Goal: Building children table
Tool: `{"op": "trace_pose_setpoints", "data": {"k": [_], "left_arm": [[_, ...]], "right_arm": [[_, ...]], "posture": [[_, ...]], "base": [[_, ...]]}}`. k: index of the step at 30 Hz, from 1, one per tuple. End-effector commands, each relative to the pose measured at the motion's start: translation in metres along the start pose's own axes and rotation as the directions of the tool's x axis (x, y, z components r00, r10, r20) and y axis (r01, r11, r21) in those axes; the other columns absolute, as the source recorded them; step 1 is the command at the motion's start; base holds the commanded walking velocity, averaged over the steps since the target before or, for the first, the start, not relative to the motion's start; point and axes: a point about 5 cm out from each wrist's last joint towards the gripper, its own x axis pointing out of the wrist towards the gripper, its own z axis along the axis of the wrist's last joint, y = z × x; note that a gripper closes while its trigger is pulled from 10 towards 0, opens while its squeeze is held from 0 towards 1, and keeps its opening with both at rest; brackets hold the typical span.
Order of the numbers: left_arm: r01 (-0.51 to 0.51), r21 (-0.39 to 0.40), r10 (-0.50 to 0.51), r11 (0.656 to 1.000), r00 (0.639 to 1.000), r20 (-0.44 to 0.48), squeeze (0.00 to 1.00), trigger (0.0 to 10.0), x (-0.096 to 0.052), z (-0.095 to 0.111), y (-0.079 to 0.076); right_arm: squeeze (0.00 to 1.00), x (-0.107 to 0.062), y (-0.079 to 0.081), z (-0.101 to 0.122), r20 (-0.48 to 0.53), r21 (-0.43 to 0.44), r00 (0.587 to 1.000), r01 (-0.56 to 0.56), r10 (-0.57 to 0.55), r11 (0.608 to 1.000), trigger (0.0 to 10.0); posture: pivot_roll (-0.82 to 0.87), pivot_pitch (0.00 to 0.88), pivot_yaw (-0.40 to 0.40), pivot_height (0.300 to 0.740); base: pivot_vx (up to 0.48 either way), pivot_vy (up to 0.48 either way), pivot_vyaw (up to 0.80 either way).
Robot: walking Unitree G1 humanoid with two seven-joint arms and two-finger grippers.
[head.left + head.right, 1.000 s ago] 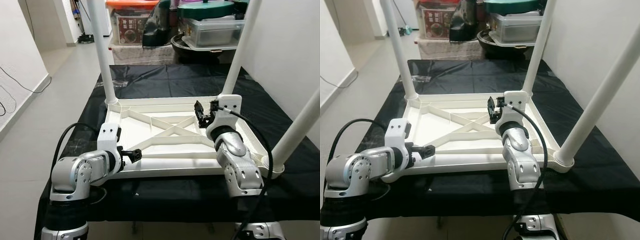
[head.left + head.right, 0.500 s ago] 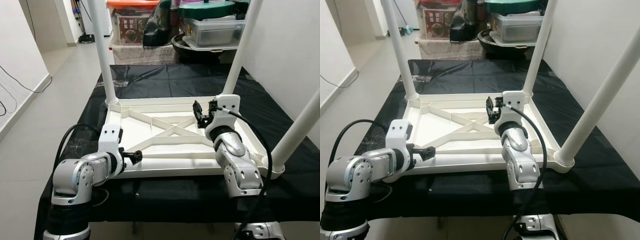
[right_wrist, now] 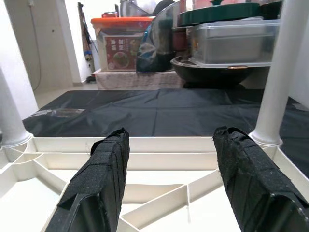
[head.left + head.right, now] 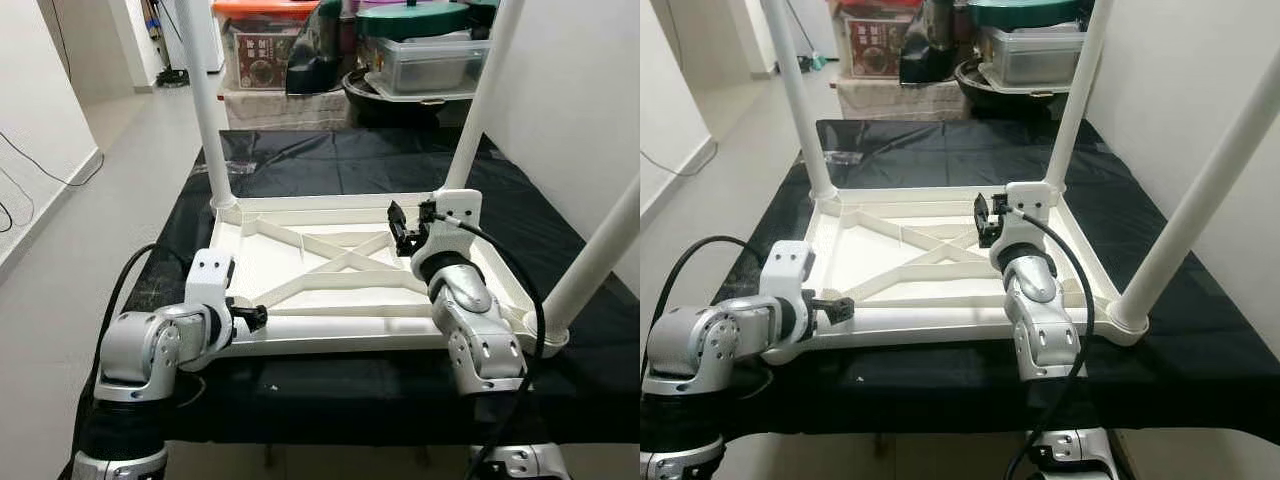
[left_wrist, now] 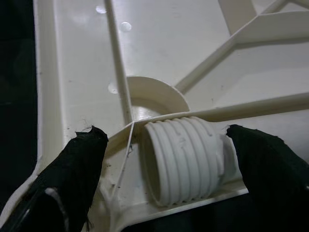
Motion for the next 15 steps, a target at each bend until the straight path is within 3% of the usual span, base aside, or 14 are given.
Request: {"op": "trace_pose_setpoints", "data": {"k": [1, 8, 15], "left_arm": [[-0.010, 0.006, 0.010, 1.000, 1.000, -0.004, 0.00, 10.0, -0.001, 0.001, 0.000], [0.011, -0.008, -0.011, 1.000, 1.000, -0.015, 0.00, 10.0, 0.000, -0.005, -0.007], [0.069, 0.009, -0.069, 0.998, 0.997, -0.022, 0.00, 10.0, 0.003, -0.006, -0.030]], "right_arm": [[0.00, -0.001, -0.001, -0.004, -0.006, 0.005, 1.000, 0.006, -0.006, 1.000, 10.0], [0.00, -0.001, 0.000, -0.003, -0.005, 0.005, 1.000, 0.005, -0.005, 1.000, 10.0], [0.00, 0.000, 0.000, -0.004, -0.005, 0.006, 1.000, 0.008, -0.008, 1.000, 10.0]], "posture": [[0.07, 0.040, -0.032, 0.740], [0.07, 0.039, -0.033, 0.740], [0.07, 0.036, -0.028, 0.740]], "base": [[0.000, 0.000, 0.00], [0.000, 0.000, 0.00], [0.000, 0.000, 0.00]]}}
